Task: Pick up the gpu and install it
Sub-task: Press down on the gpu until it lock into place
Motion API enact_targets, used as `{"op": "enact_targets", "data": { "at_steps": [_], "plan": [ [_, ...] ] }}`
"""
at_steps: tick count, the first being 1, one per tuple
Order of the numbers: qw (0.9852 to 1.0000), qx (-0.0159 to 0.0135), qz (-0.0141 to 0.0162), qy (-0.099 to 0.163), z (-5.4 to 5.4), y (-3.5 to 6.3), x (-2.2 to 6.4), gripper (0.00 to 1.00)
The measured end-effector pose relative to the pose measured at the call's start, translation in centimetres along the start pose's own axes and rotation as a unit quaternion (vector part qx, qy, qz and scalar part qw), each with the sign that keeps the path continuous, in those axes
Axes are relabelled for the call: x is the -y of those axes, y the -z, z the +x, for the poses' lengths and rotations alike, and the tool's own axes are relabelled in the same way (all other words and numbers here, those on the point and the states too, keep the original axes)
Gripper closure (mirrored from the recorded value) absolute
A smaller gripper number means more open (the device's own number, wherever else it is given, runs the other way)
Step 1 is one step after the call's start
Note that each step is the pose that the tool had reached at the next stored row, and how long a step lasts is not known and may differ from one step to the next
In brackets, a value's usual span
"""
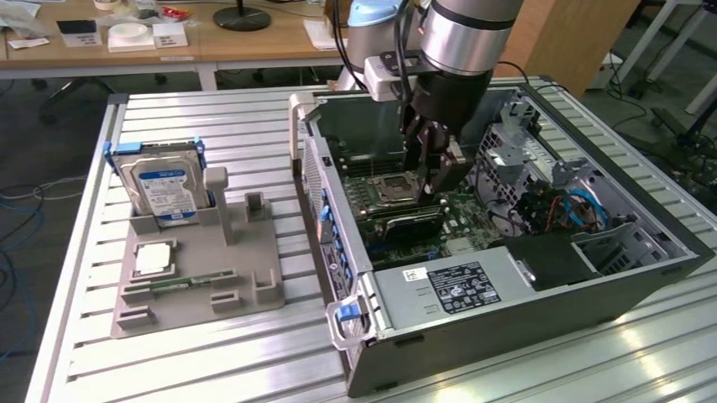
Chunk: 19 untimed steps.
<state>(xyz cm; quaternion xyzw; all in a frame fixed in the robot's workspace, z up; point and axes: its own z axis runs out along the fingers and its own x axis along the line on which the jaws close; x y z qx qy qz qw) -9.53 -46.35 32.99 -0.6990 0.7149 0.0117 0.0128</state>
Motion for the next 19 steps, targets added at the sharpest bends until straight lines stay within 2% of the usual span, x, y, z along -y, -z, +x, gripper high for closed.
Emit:
{"op": "enact_targets", "data": {
  "at_steps": [7,8,9,11,13,16,17,19],
  "plan": [
    [1.0000,0.0000,0.0000,0.000,0.00,0.00,0.00,0.38],
    [1.0000,0.0000,0.0000,0.000,0.00,0.00,0.00,0.45],
    [1.0000,0.0000,0.0000,0.000,0.00,0.00,0.00,0.45],
    [1.0000,0.0000,0.0000,0.000,0.00,0.00,0.00,0.56],
    [1.0000,0.0000,0.0000,0.000,0.00,0.00,0.00,0.56],
    [1.0000,0.0000,0.0000,0.000,0.00,0.00,0.00,0.75],
    [1.0000,0.0000,0.0000,0.000,0.00,0.00,0.00,0.75],
    [1.0000,0.0000,0.0000,0.000,0.00,0.00,0.00,0.86]
  ]
}}
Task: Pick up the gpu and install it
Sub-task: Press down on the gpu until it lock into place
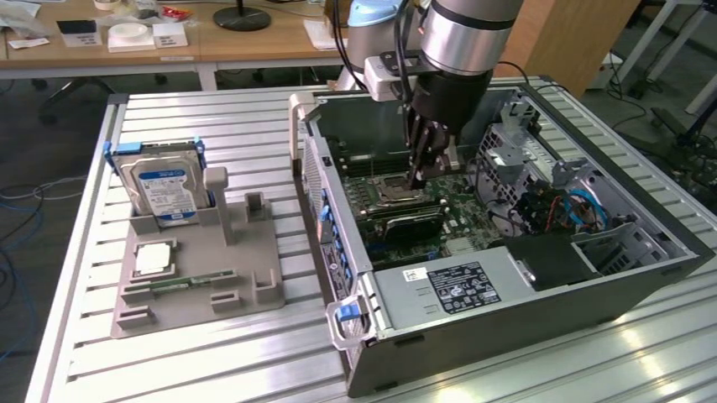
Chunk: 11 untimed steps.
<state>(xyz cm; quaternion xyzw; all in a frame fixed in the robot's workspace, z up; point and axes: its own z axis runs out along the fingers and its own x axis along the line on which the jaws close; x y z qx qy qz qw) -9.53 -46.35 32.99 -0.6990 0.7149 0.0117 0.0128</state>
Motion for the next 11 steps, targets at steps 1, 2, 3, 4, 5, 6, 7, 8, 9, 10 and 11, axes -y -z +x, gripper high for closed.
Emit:
{"op": "enact_targets", "data": {
  "at_steps": [1,2,3,4,5,6,7,8,9,10,11],
  "plan": [
    [1.0000,0.0000,0.0000,0.000,0.00,0.00,0.00,0.89],
    [1.0000,0.0000,0.0000,0.000,0.00,0.00,0.00,0.89],
    [1.0000,0.0000,0.0000,0.000,0.00,0.00,0.00,0.89],
    [1.0000,0.0000,0.0000,0.000,0.00,0.00,0.00,0.89],
    [1.0000,0.0000,0.0000,0.000,0.00,0.00,0.00,0.89],
    [1.0000,0.0000,0.0000,0.000,0.00,0.00,0.00,0.89],
    [1.0000,0.0000,0.0000,0.000,0.00,0.00,0.00,0.89],
    [1.0000,0.0000,0.0000,0.000,0.00,0.00,0.00,0.89],
    [1.0000,0.0000,0.0000,0.000,0.00,0.00,0.00,0.89],
    [1.0000,0.0000,0.0000,0.000,0.00,-0.01,0.00,0.89],
    [1.0000,0.0000,0.0000,0.000,0.00,-0.08,0.00,0.89]
  ]
}}
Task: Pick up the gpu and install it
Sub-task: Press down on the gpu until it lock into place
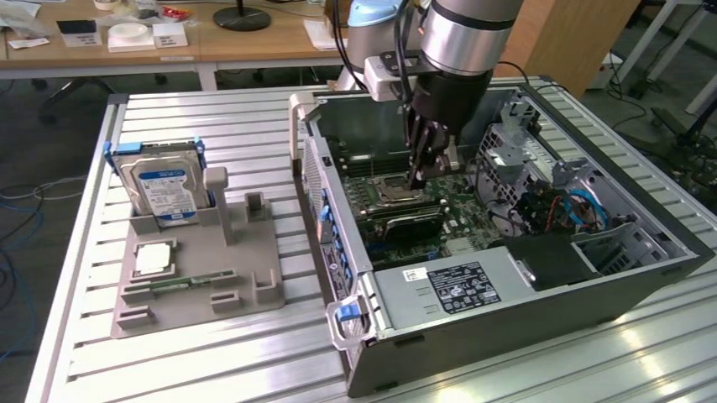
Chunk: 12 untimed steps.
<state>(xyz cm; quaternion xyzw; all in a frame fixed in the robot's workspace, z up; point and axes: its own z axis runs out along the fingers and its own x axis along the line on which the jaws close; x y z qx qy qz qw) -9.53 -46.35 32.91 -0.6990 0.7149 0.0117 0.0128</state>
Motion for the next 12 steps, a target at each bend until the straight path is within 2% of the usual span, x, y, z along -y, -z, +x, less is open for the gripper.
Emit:
{"op": "enact_targets", "data": {
  "at_steps": [6,9,10,12],
  "plan": [
    [1.0000,0.0000,-0.0003,0.000,0.03,-0.84,0.00,0.89],
    [1.0000,0.0002,-0.0004,0.000,0.03,-0.90,0.00,0.89],
    [1.0000,0.0020,-0.0004,0.000,0.03,-0.91,0.00,0.89],
    [1.0000,0.0080,-0.0006,0.000,0.03,-0.95,0.00,0.89]
  ]
}}
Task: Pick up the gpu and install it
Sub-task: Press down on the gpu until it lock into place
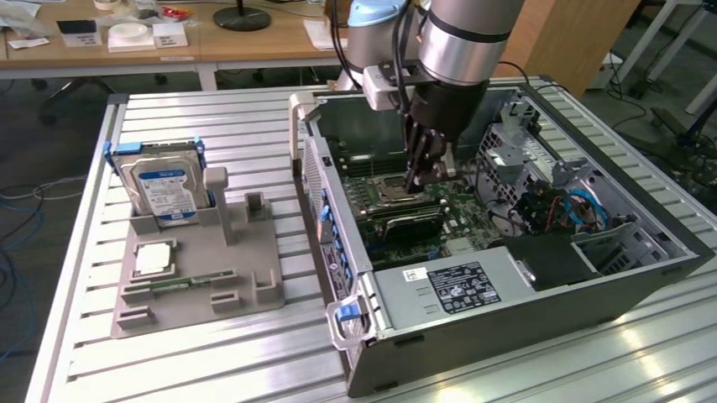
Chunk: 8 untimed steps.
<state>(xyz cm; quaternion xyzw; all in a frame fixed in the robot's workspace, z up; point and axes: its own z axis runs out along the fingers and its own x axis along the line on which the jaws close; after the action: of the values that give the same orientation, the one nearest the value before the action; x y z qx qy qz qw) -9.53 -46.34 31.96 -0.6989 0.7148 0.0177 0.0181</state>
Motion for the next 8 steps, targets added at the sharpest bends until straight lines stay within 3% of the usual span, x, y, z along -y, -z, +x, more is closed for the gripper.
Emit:
{"op": "enact_targets", "data": {
  "at_steps": [1,2,8],
  "plan": [
    [1.0000,0.0030,-0.0001,0.000,0.0,-0.04,0.00,0.89],
    [1.0000,0.0039,0.0000,0.000,0.0,-0.12,0.00,0.89],
    [1.0000,0.0038,-0.0001,0.000,0.1,-1.13,0.00,0.89]
  ]
}}
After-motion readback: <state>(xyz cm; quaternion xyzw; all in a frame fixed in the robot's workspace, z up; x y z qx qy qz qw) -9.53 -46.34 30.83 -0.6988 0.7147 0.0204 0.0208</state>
